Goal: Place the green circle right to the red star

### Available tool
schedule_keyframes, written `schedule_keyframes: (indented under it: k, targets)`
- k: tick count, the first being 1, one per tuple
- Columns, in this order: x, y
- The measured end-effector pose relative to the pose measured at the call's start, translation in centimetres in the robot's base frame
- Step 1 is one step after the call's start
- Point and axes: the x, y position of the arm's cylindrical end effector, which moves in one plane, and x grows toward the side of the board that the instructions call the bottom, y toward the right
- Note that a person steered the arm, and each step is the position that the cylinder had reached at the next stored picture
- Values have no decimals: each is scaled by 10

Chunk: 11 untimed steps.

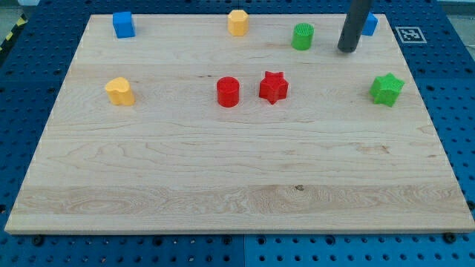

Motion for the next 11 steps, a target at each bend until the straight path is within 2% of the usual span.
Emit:
schedule_keyframes:
  k: [1,3,6,9,11]
  targets:
    - [-26,1]
    - [-31,-46]
    - [-40,-87]
    - [-18,-87]
    - [30,-87]
